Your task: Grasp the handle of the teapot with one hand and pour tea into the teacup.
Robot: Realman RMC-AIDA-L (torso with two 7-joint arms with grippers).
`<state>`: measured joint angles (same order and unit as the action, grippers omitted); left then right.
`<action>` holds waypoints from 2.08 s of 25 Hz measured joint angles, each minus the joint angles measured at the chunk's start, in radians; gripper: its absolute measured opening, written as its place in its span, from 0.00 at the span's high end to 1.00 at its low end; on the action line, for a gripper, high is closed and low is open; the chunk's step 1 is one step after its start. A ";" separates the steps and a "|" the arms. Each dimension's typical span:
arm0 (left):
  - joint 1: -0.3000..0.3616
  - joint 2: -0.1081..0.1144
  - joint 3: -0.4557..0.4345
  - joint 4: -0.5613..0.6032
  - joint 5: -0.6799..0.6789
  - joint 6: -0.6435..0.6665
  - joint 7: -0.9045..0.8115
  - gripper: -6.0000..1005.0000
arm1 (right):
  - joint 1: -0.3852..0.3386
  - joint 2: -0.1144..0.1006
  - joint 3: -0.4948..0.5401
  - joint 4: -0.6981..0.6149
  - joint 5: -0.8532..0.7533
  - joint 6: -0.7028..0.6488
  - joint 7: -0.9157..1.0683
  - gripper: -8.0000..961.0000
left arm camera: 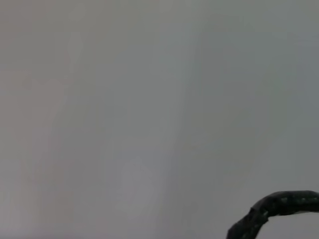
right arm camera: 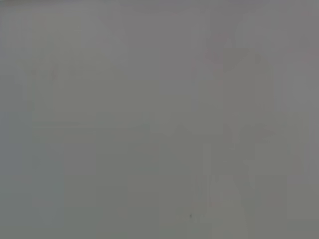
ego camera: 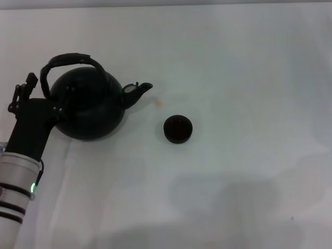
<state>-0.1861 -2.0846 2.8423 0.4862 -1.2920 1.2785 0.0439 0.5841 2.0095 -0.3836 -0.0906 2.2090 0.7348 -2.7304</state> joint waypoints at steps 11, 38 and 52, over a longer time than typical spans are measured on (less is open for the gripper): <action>0.067 0.001 0.000 0.000 0.077 0.085 -0.018 0.12 | -0.012 0.000 -0.001 0.000 0.000 0.000 0.000 0.13; 0.137 0.003 -0.013 -0.206 -0.231 0.234 -0.225 0.13 | -0.027 0.005 -0.059 0.033 0.000 0.164 0.038 0.13; 0.064 0.003 -0.014 -0.231 -0.253 0.185 -0.225 0.13 | -0.047 0.008 -0.096 0.040 0.000 0.195 0.082 0.13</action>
<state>-0.1225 -2.0816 2.8287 0.2550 -1.5448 1.4634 -0.1811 0.5367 2.0171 -0.4793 -0.0502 2.2089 0.9294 -2.6481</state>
